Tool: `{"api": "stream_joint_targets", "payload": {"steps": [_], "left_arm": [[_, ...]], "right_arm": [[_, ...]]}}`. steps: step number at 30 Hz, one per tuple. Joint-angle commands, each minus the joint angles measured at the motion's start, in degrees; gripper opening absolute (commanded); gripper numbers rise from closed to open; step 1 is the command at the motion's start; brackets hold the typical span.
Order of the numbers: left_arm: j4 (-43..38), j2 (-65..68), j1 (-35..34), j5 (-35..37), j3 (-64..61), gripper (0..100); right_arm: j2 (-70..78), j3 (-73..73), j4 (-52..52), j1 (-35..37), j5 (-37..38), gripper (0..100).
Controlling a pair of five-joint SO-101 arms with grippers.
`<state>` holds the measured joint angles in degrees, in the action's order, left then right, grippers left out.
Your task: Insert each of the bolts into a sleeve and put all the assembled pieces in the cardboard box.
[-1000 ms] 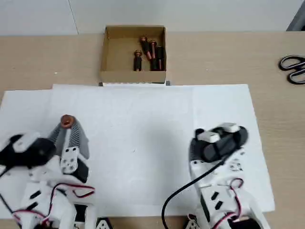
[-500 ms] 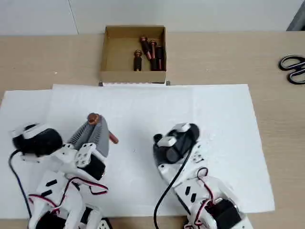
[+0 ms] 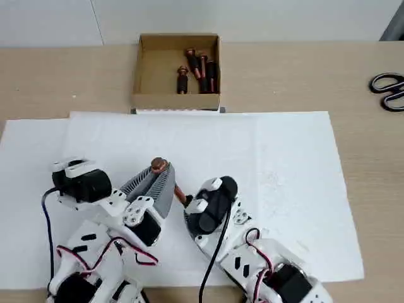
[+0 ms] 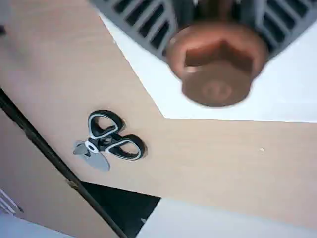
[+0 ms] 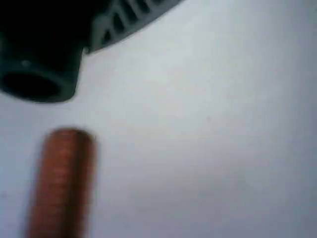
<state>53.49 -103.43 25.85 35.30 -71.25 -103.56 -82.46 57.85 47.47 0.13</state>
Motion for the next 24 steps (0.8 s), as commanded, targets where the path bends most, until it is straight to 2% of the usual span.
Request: {"api": "stream_joint_targets", "payload": {"steps": [1, 12, 20, 24], "left_arm": [[-2.2, -0.44, 0.53, 0.18, 0.22, 1], [-2.37, -0.35, 0.44, -3.78, -1.63, 1], [-8.0, -0.35, 0.62, -3.96, -4.62, 1], [-8.09, -0.26, 0.79, -3.96, -4.88, 1]], "right_arm": [[-0.22, 0.62, -1.19, 0.4, 0.7, 0.2], [-0.22, 5.19, -1.19, 0.31, 0.7, 0.2], [-0.22, 5.71, -1.19, 0.57, 0.7, 0.2], [-0.22, 6.42, -1.19, 0.57, 0.7, 0.2]]}}
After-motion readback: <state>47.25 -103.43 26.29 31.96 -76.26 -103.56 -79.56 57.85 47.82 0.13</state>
